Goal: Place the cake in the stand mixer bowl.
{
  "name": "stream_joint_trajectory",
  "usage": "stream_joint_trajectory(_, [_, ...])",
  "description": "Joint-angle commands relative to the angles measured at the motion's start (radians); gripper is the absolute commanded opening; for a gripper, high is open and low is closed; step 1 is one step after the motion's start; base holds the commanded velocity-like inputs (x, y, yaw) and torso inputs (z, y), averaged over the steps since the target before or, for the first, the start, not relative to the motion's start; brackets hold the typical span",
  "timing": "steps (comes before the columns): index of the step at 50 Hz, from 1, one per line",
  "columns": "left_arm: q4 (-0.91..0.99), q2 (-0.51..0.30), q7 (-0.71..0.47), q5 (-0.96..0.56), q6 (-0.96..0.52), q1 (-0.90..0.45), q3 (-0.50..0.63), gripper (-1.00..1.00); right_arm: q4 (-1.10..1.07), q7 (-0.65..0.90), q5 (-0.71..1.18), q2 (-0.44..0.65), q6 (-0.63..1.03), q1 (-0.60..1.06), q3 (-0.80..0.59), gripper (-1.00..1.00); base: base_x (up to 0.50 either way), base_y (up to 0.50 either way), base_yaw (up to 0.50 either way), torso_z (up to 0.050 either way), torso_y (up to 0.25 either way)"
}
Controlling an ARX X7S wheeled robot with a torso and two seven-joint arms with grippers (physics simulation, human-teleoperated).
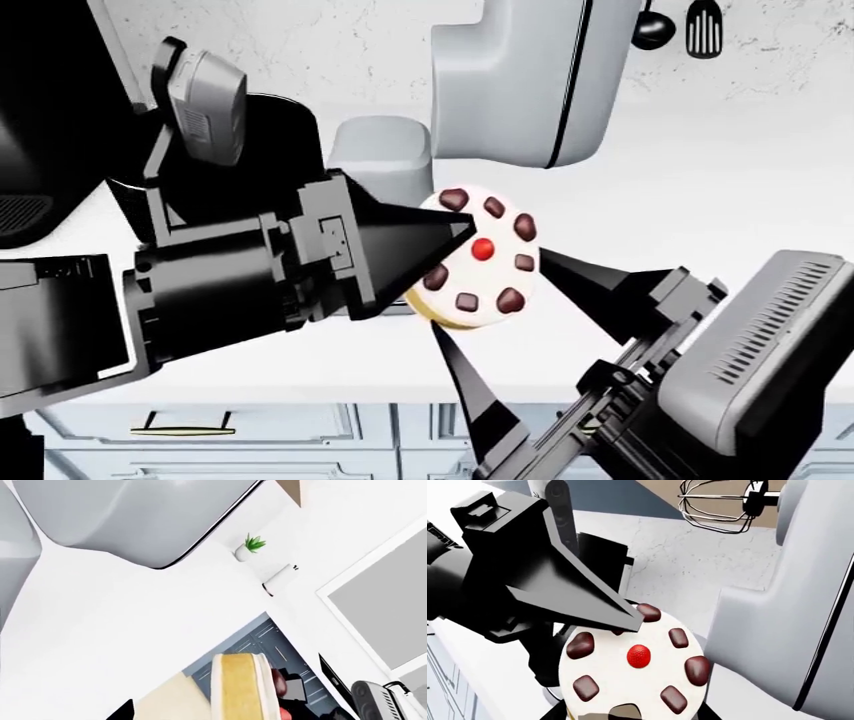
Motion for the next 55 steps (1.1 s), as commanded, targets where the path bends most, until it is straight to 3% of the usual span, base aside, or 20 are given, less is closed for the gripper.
stream_joint_trajectory(1, [-0.047,0.029,0.031,0.03,-0.032,-0.017,0.033,1.0,-0.016,-0.004,-0.033,-0.002,0.002,0.025,0.038,-1.0,0.0,0.0,0.0,0.0,0.0])
stream_joint_trajectory(14, [-0.091,0.053,0.068,0.077,-0.061,-0.013,0.06,1.0,-0.027,0.003,-0.029,0.005,-0.013,0.029,0.041,-1.0,0.0,0.0,0.0,0.0,0.001])
stream_joint_trajectory(15, [-0.088,0.052,0.065,0.09,-0.053,-0.01,0.053,-1.0,-0.027,0.004,-0.029,0.005,-0.013,0.029,0.041,-1.0,0.0,0.0,0.0,0.0,0.0])
stream_joint_trajectory(39, [-0.025,0.037,0.055,0.095,-0.017,0.001,0.027,-1.0,-0.012,-0.005,-0.01,0.007,-0.034,0.038,0.041,-1.0,0.0,0.0,0.0,0.0,0.0])
stream_joint_trajectory(40, [-0.021,0.033,0.053,0.094,-0.015,0.0,0.024,-1.0,0.003,0.0,0.018,0.002,-0.031,0.043,0.043,1.0,0.0,0.0,0.0,0.0,0.0])
stream_joint_trajectory(55, [0.097,-0.034,-0.016,0.059,0.044,0.009,-0.028,-1.0,0.08,-0.018,0.065,0.029,-0.06,0.027,0.045,1.0,0.0,0.0,0.0,0.001,0.001])
